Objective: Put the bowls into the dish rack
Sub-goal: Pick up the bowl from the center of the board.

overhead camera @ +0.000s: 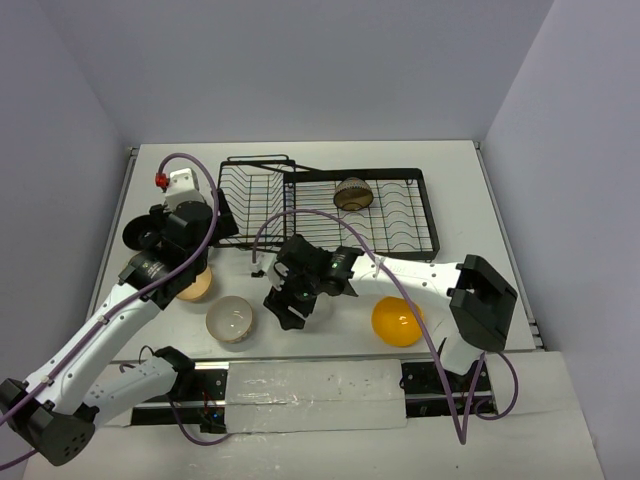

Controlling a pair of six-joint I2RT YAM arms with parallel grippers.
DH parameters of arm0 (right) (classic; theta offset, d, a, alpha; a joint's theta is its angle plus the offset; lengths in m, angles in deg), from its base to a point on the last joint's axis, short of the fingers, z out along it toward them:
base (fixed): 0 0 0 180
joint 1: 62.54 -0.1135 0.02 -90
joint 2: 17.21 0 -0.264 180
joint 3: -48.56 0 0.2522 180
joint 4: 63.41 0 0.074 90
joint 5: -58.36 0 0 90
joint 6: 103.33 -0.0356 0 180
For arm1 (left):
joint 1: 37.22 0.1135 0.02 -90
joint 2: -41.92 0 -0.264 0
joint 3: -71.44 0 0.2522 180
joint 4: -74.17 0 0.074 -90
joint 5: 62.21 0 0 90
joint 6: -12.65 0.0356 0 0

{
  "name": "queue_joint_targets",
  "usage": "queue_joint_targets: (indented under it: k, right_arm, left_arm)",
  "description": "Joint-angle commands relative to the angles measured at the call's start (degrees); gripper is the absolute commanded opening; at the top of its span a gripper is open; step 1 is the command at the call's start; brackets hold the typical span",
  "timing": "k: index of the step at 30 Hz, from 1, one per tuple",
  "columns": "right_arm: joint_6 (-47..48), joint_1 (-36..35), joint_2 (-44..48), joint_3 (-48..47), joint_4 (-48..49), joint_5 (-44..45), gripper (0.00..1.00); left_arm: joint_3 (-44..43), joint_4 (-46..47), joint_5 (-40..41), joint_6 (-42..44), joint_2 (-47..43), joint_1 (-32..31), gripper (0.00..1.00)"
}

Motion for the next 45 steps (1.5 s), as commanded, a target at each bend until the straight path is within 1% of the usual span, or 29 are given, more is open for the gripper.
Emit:
queue_joint_targets:
  k: [1,9,15,17,19,21,22,23,25,27,31,33,35,36,38,39,41,42,45]
  right_arm:
    - [0.06,-0.51,0.88,-0.72,-0.72,-1.04,0.7]
    - [-2.32,-0.95,2.99,3.59,1.82,0.45,0.7]
    - [-3.55,-2.27,1.59,4.91,2.97,2.38,0.69]
    - [-3.64,-2.71,0.88,5.0,3.4,3.52,0.62]
    - [-4.6,-3.06,0.44,4.91,3.76,3.88,0.53]
    - [-5.75,-3.32,-0.17,4.91,3.93,5.45,0.49]
    - [-6.01,-3.67,-0.52,4.74,3.85,6.16,0.44]
    - [-6.19,-3.94,-0.61,4.74,3.85,6.86,0.42]
    - [-6.45,-4.29,-0.88,4.65,3.5,8.8,0.39]
    - [-6.89,-4.55,-1.23,4.82,3.49,10.2,0.39]
    - [-7.68,-5.08,-1.67,5.35,3.49,13.36,0.42]
    - [-8.12,-5.17,-1.67,5.7,3.76,14.07,0.41]
    - [-8.56,-5.35,-1.58,5.88,3.93,14.95,0.32]
    - [-8.56,-5.26,-1.58,5.88,3.85,15.39,0.23]
    - [-8.82,-5.26,-1.76,5.79,3.5,16.8,0.17]
    - [-8.82,-5.26,-1.76,5.88,3.49,16.89,0.1]
    - [-9.17,-5.35,-1.76,5.88,3.67,17.06,0.02]
    - [-9.26,-5.35,-1.67,5.88,3.67,17.06,0.0]
    - [-10.14,-5.43,-0.27,6.32,3.76,16.63,0.0]
  left_arm:
    - [0.14,0.83,-0.2,-0.12,-0.89,0.3,0.99]
    - [0.05,0.83,-1.52,0.23,-0.54,0.39,0.99]
    - [-0.04,0.92,-2.14,0.41,-0.45,0.39,0.99]
    - [-0.04,0.83,-2.4,0.5,-0.54,0.39,0.99]
    - [-0.04,1.0,-2.75,0.5,-0.54,0.39,0.99]
    - [0.05,1.0,-2.93,0.59,-0.63,0.39,0.99]
    - [-0.04,1.0,-3.1,0.59,-0.63,0.3,0.99]
    - [-0.04,1.0,-3.19,0.67,-0.63,0.38,0.99]
    - [-0.13,0.92,-3.28,0.67,-0.71,0.39,0.99]
    - [-0.04,1.09,-3.28,0.67,-0.89,0.3,0.99]
    - [-0.13,1.09,-3.45,0.76,-1.15,0.3,0.99]
    - [-0.13,1.09,-3.63,0.76,-1.15,0.3,0.99]
    - [-0.13,1.09,-3.63,0.68,-1.24,0.3,0.99]
    - [-0.13,1.09,-3.63,0.76,-1.33,0.3,0.99]
    - [-0.04,1.09,-3.72,0.85,-1.42,0.3,0.99]
    - [-0.13,1.09,-3.72,0.85,-1.33,0.3,0.99]
    - [-0.13,1.09,-3.72,0.85,-1.24,0.3,0.99]
    - [-0.13,1.09,-3.81,0.85,-1.24,0.3,0.99]
    - [-0.13,1.18,-3.81,0.85,-1.24,0.3,0.99]
